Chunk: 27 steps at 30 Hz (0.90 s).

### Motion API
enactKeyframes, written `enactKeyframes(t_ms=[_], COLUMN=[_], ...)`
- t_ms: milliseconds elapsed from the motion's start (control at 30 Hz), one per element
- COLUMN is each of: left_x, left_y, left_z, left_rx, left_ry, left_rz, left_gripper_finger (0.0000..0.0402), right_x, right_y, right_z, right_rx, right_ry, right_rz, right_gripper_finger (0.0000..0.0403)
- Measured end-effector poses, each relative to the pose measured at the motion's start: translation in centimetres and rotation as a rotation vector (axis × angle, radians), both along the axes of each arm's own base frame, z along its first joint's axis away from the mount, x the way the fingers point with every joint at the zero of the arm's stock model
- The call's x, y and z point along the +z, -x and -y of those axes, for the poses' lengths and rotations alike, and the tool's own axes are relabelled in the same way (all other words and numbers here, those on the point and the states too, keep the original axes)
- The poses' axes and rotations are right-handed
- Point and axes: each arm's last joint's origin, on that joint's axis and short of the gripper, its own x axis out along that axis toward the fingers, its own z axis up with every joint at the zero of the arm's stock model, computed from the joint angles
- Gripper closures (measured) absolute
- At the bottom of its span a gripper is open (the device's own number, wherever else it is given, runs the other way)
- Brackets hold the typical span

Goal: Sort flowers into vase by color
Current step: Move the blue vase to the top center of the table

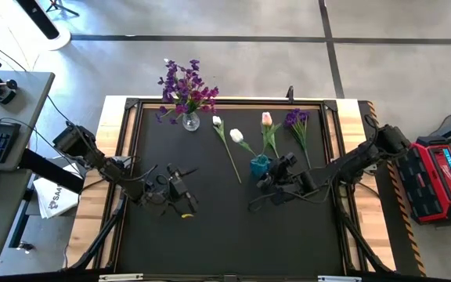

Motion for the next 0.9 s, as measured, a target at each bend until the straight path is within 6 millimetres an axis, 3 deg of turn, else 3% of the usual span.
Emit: enactKeyframes(t_ms=[433, 700, 900], left_x=[0.0, 0.0, -0.2], left_y=[0.0, 0.1, 0.3], left_z=[0.0, 0.1, 0.4], left_rx=[-0.001, -0.007, -0.02], left_ry=[0.0, -0.001, 0.004], left_rz=[-0.001, -0.003, -0.011], left_gripper_finger=[0.0095, 0.0095, 0.0095], right_x=[0.1, 1.4, 1.5], right_y=[-0.2, 0.8, 3.3], right_z=[0.4, 0.7, 3.1], right_rx=[-0.009, 0.072, 0.071], right_ry=[0.008, 0.026, 0.03], right_rz=[0.001, -0.054, 0.068], right_gripper_finger=[0.0265, 0.0277, 0.0278])
